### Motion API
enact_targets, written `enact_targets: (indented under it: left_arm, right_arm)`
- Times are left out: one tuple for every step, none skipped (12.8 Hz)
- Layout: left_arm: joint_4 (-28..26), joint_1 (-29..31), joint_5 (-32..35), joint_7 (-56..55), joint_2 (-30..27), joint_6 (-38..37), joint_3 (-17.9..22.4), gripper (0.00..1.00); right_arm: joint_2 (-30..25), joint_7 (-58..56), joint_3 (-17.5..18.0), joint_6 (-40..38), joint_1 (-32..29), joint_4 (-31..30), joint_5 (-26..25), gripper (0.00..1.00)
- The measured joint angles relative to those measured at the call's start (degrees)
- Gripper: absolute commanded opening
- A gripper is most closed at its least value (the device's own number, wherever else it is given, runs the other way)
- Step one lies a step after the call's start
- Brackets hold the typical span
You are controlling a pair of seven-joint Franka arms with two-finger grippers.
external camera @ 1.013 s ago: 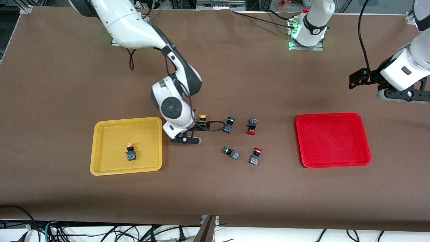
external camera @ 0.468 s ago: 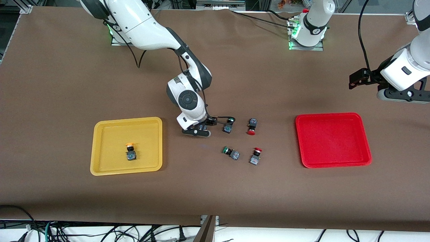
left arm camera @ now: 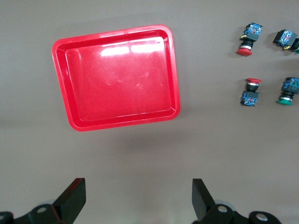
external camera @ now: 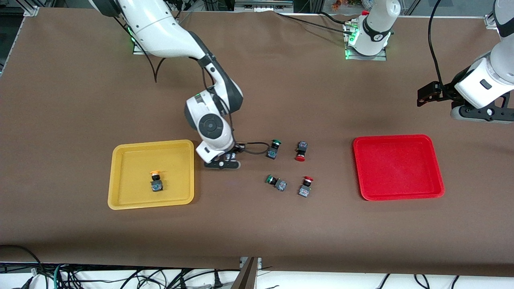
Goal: Place red and yellow buttons in trays
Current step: 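Place the button in the yellow tray while the left gripper reaches a red button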
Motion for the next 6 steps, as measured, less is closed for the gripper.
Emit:
enact_targets:
  left_arm:
    - [-0.11,-0.35,-1.16,0.03,0.56,-0.16,-0.21,1.0]
    - [-0.29,-1.04,-3.09,0.03,1.73,-0.29,-0.63,1.0]
    - [-0.43,-2.21,-4.64,-0.01,3.51,-0.08,-1.16,1.0]
    - [-0.5,-4.02,-5.33,-0.54,5.77,1.3,-1.71,1.0]
    - [-0.58,-6.31,-5.52,-2.87,8.42,4.71,-2.12,1.0]
    - [-0.66,-8.63,-5.52,-6.14,11.19,8.77,-2.31,1.0]
  right_arm:
    - [-0.79,-4.79,-0.51,-3.65,-1.96,1.34,-0.03,0.0]
    - [-1.38,-10.35,-0.85,-6.46,-4.42,2.62,-0.04,0.0]
    - [-1.83,-15.17,-1.38,-7.97,-6.7,3.34,-0.04,0.0]
    - [-2.06,-19.29,-2.25,-8.64,-8.59,3.39,-0.04,0.0]
    - [-1.94,-22.48,-3.02,-8.63,-9.95,3.11,-0.04,0.0]
    - [-1.61,-24.8,-3.42,-7.92,-11.11,2.51,-0.04,0.41]
